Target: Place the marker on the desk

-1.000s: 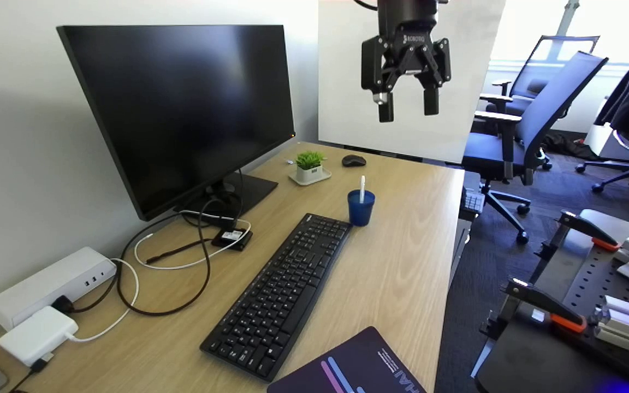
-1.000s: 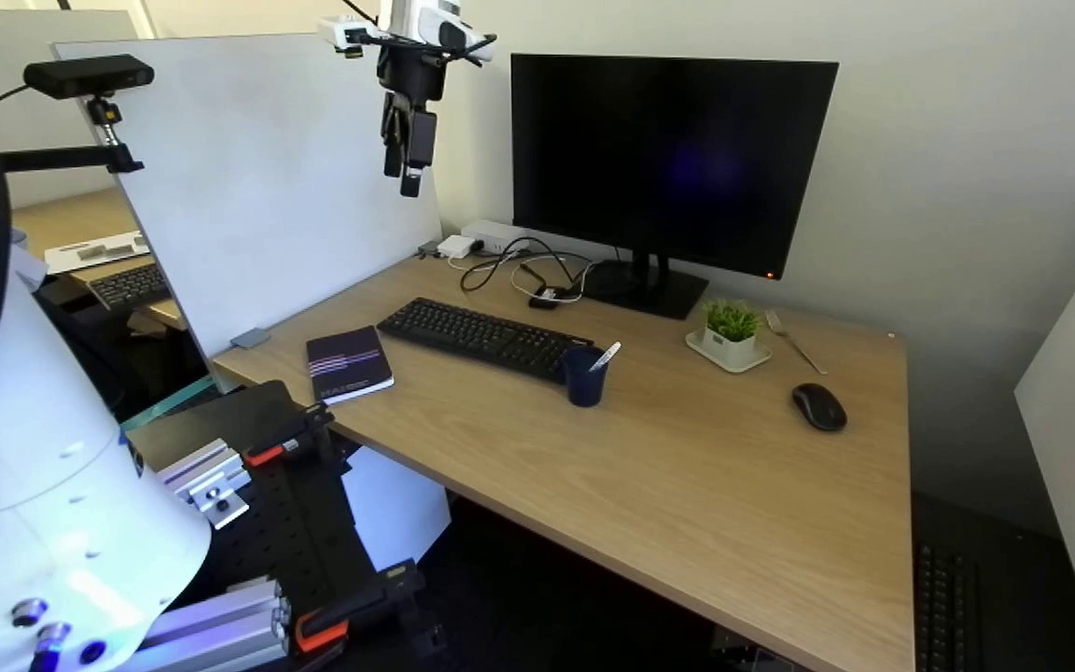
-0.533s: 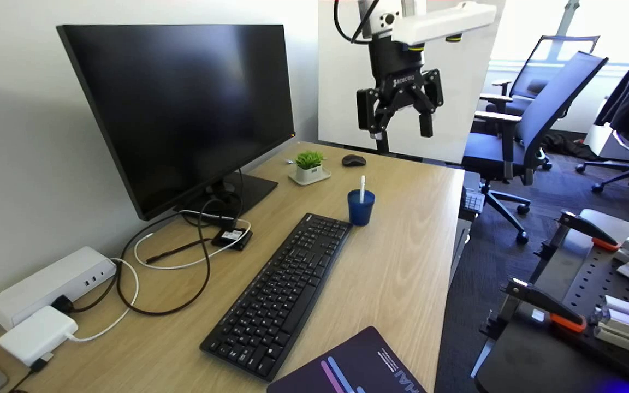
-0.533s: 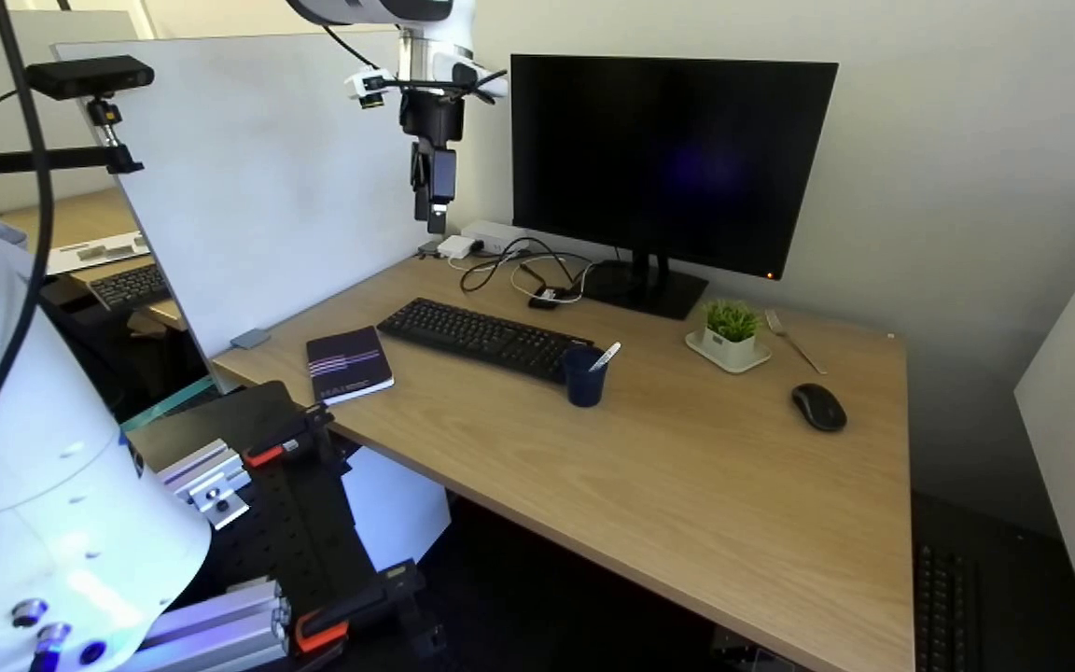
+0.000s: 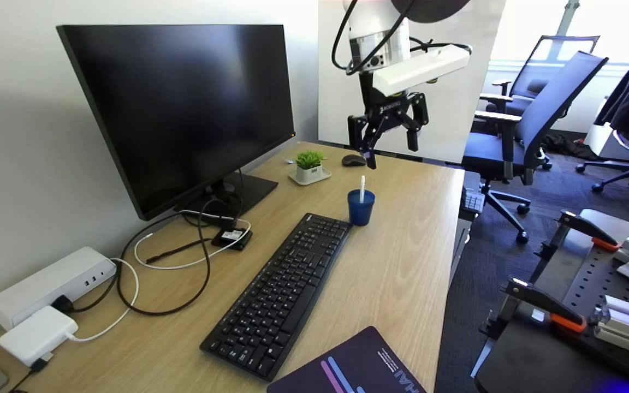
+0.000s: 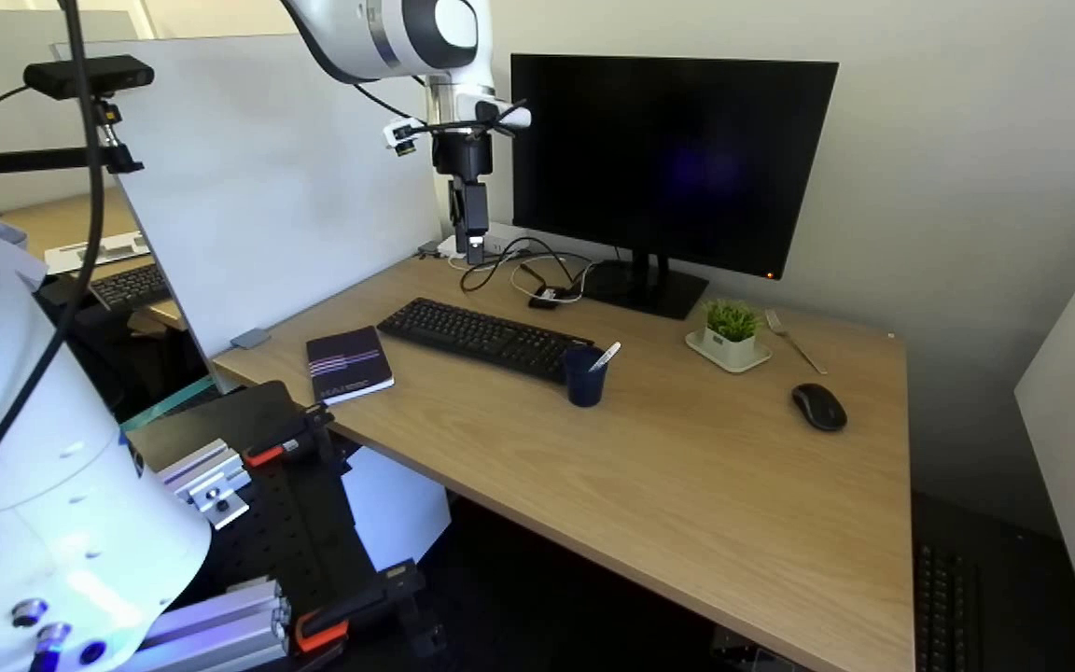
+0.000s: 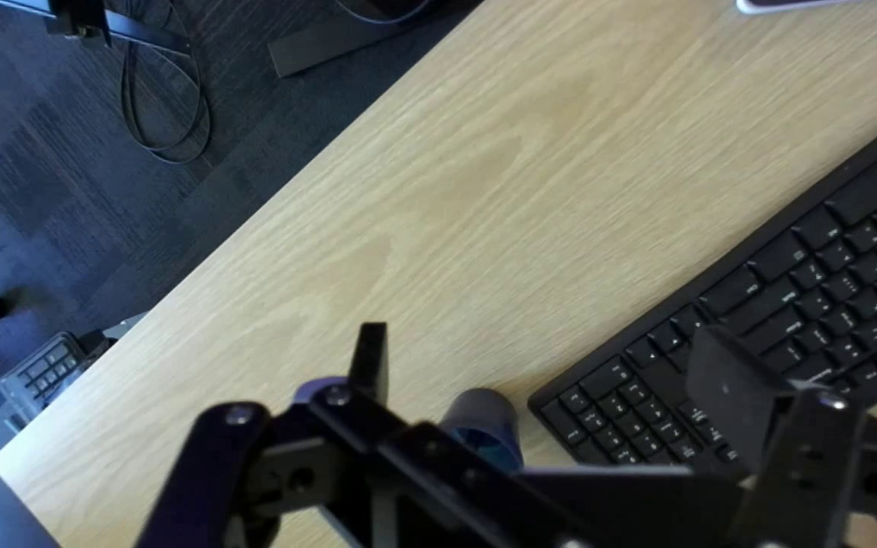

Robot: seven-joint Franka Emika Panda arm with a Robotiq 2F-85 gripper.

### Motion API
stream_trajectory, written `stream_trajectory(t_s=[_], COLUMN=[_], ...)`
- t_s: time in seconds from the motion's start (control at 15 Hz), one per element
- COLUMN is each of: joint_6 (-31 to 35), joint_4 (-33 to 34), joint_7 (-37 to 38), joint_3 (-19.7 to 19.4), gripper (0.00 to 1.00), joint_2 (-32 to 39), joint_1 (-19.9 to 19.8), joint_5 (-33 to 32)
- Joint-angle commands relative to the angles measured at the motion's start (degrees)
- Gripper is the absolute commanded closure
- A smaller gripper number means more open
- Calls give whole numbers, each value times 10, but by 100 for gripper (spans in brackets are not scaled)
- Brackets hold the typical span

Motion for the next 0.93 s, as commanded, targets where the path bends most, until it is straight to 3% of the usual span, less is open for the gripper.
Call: stream_trajectory(t_s=[0.0, 0.33, 0.87], joint_6=[50, 107, 119], joint_4=[26, 80, 171], joint_7=[51, 114, 192], joint_3=[-31, -81, -161], gripper=[0, 0, 0], joint_2=[44, 125, 240], joint_1=[15, 35, 96], joint_5=[-59, -134, -209])
